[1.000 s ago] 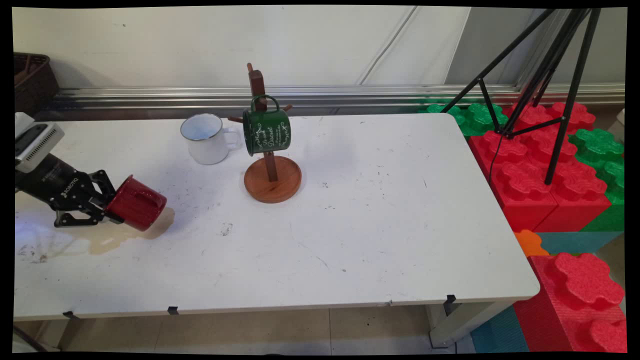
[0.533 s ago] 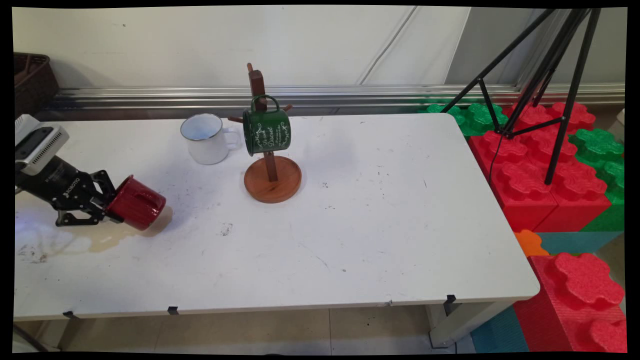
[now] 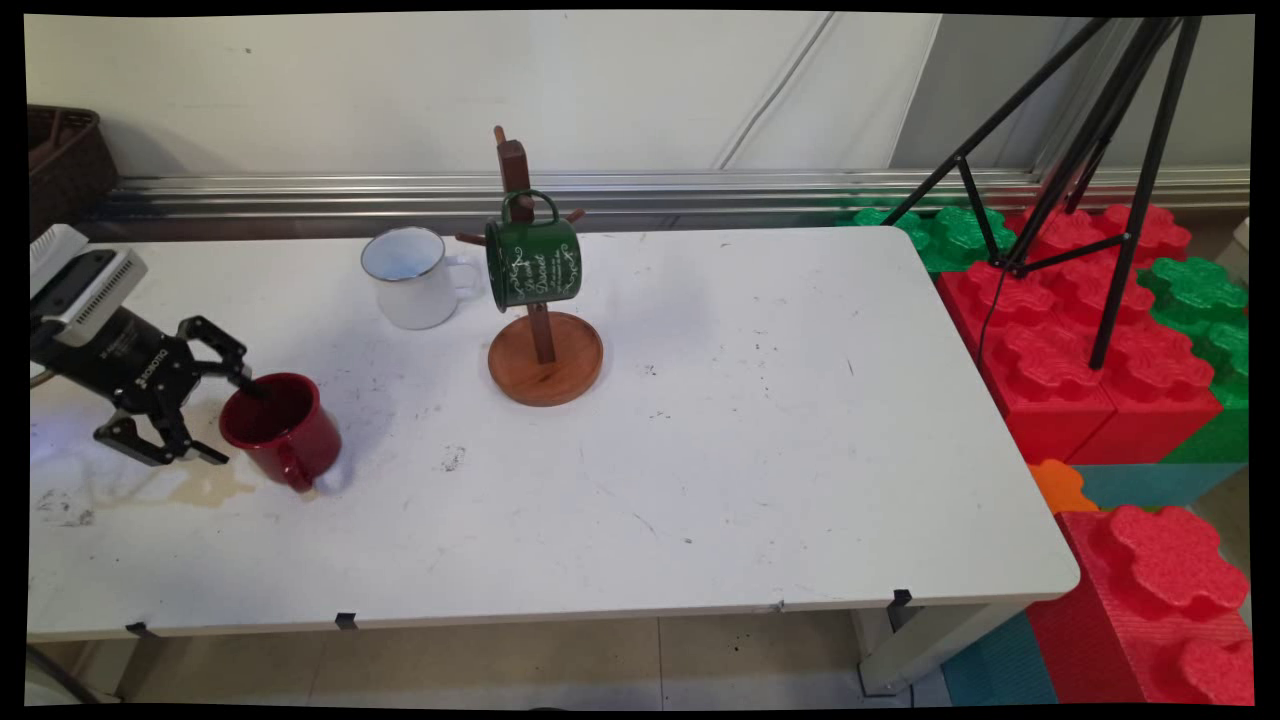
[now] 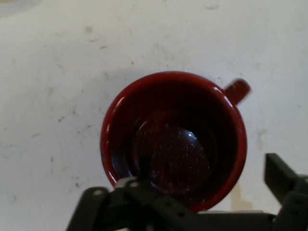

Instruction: Place the picked object on the table

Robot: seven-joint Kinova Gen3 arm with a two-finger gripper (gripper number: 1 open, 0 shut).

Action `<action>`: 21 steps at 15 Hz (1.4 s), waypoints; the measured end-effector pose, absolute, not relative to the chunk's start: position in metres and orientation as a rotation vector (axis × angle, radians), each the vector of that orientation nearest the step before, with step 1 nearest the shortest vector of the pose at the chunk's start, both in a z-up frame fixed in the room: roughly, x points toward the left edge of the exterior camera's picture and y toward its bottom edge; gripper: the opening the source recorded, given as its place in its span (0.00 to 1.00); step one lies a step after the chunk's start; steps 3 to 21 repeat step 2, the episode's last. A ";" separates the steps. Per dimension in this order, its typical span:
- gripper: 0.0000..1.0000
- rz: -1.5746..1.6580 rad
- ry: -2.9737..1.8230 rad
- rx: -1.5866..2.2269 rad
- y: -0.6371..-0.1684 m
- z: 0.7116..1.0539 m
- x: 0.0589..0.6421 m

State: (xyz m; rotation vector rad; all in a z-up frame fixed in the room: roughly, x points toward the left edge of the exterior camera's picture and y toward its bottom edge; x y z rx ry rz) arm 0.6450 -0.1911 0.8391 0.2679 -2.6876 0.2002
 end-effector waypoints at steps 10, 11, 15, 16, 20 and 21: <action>1.00 0.214 -2.685 0.272 -0.194 0.840 0.645; 1.00 0.214 -2.685 0.272 -0.194 0.840 0.645; 1.00 0.214 -2.685 0.272 -0.194 0.840 0.645; 1.00 0.214 -2.685 0.272 -0.194 0.840 0.645; 1.00 0.214 -2.685 0.272 -0.194 0.840 0.645; 1.00 0.214 -2.685 0.272 -0.194 0.840 0.645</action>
